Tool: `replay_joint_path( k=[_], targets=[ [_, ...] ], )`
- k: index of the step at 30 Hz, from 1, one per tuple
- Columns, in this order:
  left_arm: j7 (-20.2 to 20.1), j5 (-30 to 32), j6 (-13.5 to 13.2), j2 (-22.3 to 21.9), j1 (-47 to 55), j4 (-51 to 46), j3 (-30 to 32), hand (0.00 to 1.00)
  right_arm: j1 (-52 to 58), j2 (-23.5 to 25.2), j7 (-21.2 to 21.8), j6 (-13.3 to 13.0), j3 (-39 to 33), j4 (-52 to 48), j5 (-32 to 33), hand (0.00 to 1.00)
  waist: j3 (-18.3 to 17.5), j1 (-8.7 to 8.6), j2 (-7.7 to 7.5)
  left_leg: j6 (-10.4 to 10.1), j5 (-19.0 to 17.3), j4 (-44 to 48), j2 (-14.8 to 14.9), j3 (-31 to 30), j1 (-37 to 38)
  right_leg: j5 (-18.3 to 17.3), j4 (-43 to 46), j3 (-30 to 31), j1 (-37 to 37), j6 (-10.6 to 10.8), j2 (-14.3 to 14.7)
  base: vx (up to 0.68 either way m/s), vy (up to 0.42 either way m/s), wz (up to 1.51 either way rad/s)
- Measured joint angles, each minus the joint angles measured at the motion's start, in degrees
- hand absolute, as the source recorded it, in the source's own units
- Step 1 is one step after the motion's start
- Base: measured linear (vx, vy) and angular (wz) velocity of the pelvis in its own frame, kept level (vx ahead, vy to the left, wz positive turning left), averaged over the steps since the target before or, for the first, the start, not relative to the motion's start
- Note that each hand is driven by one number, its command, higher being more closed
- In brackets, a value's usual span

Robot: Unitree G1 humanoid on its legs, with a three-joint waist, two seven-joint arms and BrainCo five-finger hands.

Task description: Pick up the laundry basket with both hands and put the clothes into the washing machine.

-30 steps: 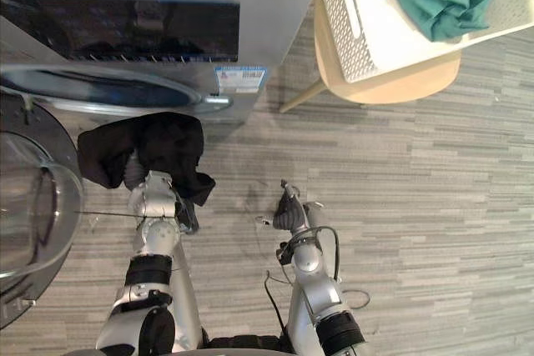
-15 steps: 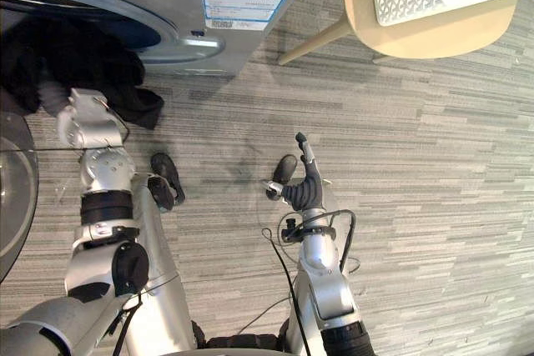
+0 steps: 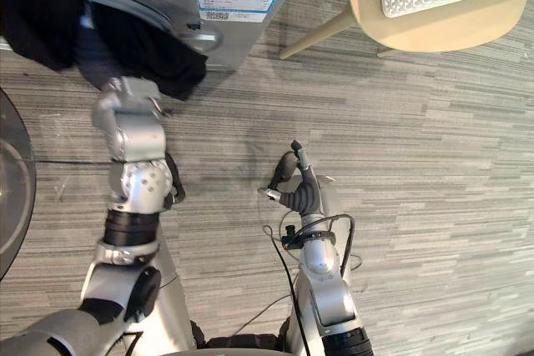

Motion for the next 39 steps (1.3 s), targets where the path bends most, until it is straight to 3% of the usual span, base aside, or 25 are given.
replay_joint_path(
  k=[5,9,11,13,18,21,26,31,36,39],
  targets=[
    [0.12,4.54,0.56,1.31,-0.01,1.70,2.59,1.00,1.53,-0.13,0.19,0.10,0.08,-0.07,0.03,0.00,-1.42,0.06,0.39,-0.45,0.74,-2.53,0.96,1.34,1.44,1.17,-2.75,0.12,0.42,-0.56,1.58,-0.04,-0.067,-0.14],
    [1.69,9.17,1.92,7.94,-8.44,10.09,6.73,1.00,4.37,-0.33,1.29,-1.03,0.28,-0.85,0.10,0.00,-1.72,-0.19,0.27,-1.13,1.16,-3.62,2.17,1.44,1.65,2.09,-4.55,-0.16,0.44,-1.08,3.12,-0.02,-0.064,-0.21],
    [2.85,11.65,3.62,13.85,-15.96,17.44,8.37,1.00,5.75,-1.23,1.82,-2.00,1.25,-2.02,0.24,0.00,-1.74,-0.62,0.23,-1.32,1.26,-3.96,3.06,1.25,1.11,2.52,-5.54,-0.60,0.20,-1.41,4.01,-0.02,-0.046,-0.20],
    [2.05,12.60,3.38,16.48,-17.66,19.59,8.34,1.00,6.30,-1.33,2.30,-3.32,1.37,-2.33,0.64,0.00,-1.75,-0.58,0.22,-1.41,1.32,-4.09,3.76,1.24,0.55,2.78,-6.03,-0.88,-0.12,-1.55,4.54,-0.02,-0.034,-0.13],
    [1.22,17.57,2.75,20.09,-21.36,21.92,4.05,1.00,6.57,-1.44,2.44,-5.95,1.77,-2.29,2.10,0.00,-2.51,0.42,-0.95,-1.40,2.25,-4.50,3.94,0.59,-1.89,3.56,-6.58,-1.78,-1.87,-2.21,4.61,-0.04,-0.036,-0.02],
    [1.28,18.30,2.86,21.01,-26.12,23.74,1.80,1.00,6.57,-1.58,2.43,-6.04,1.95,-2.03,2.87,0.00,-2.70,0.88,-1.24,-1.34,3.05,-5.56,4.46,0.33,-4.59,4.91,-8.72,-3.10,-3.17,-2.42,4.56,-0.08,-0.005,-0.02],
    [1.28,20.12,5.31,24.71,-33.10,25.67,-3.75,1.00,6.55,-2.36,2.39,-6.32,2.37,-1.49,3.08,0.00,-3.11,0.54,-1.94,-1.44,3.21,-8.57,4.68,0.90,-7.52,7.30,-13.64,-5.73,-4.03,-1.95,3.79,-0.10,0.019,0.03],
    [0.55,24.01,6.46,28.28,-37.60,27.15,-9.30,1.00,6.53,-2.48,2.30,-6.82,2.23,-1.15,3.20,0.00,-3.10,0.16,-2.19,-0.37,5.66,-12.09,4.51,2.80,-7.87,9.68,-19.07,-6.95,-3.50,-0.88,3.55,-0.09,0.056,-0.04],
    [0.44,34.21,8.68,30.75,-43.53,28.90,-14.76,1.00,6.62,-2.54,2.35,-8.08,2.40,-1.61,3.55,0.00,-3.14,-0.34,-2.48,-0.38,5.70,-15.02,4.42,4.73,-8.88,10.16,-24.61,-8.77,-2.72,-0.12,3.44,-0.09,0.052,0.00],
    [1.65,48.97,12.72,35.31,-47.69,33.27,-16.00,1.00,6.64,-2.51,2.45,-9.25,2.84,-2.33,3.42,0.00,-3.00,-1.60,-2.79,1.05,6.76,-15.72,4.44,5.51,-9.42,10.31,-25.87,-9.58,-2.81,0.15,2.98,-0.08,0.028,-0.12]
  ],
)
